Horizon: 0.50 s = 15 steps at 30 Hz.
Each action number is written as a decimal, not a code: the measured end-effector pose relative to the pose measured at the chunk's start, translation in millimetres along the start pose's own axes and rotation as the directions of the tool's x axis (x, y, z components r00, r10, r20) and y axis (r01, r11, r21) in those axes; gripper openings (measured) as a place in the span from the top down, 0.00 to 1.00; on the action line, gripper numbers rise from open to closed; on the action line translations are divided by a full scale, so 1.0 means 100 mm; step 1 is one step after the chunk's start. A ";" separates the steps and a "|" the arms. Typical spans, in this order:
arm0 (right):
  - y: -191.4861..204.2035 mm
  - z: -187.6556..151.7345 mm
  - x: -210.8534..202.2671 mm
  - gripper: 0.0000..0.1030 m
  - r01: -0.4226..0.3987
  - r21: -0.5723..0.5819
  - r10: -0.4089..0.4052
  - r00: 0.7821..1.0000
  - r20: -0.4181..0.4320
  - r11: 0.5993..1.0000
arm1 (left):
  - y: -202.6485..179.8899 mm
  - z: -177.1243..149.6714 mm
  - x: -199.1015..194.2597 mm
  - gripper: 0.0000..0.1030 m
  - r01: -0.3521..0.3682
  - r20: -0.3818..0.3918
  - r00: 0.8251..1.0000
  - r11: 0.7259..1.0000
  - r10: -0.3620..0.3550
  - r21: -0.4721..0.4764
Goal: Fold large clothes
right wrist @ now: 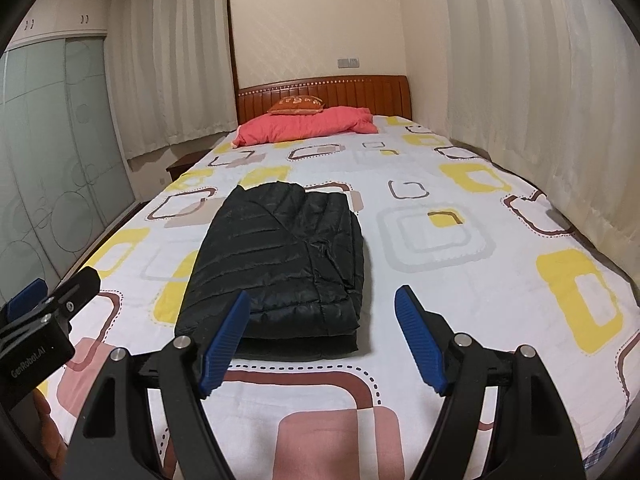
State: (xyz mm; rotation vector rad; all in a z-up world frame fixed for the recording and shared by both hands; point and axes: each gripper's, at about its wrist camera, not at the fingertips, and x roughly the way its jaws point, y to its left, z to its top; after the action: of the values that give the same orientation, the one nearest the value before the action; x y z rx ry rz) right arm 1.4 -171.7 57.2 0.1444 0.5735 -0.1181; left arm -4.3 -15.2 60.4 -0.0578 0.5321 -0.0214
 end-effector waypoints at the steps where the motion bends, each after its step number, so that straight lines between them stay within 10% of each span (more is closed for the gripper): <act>1: 0.00 0.00 -0.01 0.28 -0.002 -0.001 0.002 1.000 0.002 1.000 | 0.01 0.00 -0.02 0.02 0.002 0.001 1.000 1.000 -0.002 -0.002; 15: 0.00 -0.01 -0.08 0.28 -0.010 -0.005 0.011 1.000 0.019 1.000 | 0.03 -0.01 -0.08 0.02 0.002 0.009 1.000 1.000 -0.002 -0.016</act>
State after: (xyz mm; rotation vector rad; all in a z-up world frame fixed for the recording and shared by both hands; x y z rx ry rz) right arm -5.9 -170.9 60.5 0.1413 0.5545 -0.1077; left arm -11.9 -11.9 63.3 -0.0736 0.5233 -0.0186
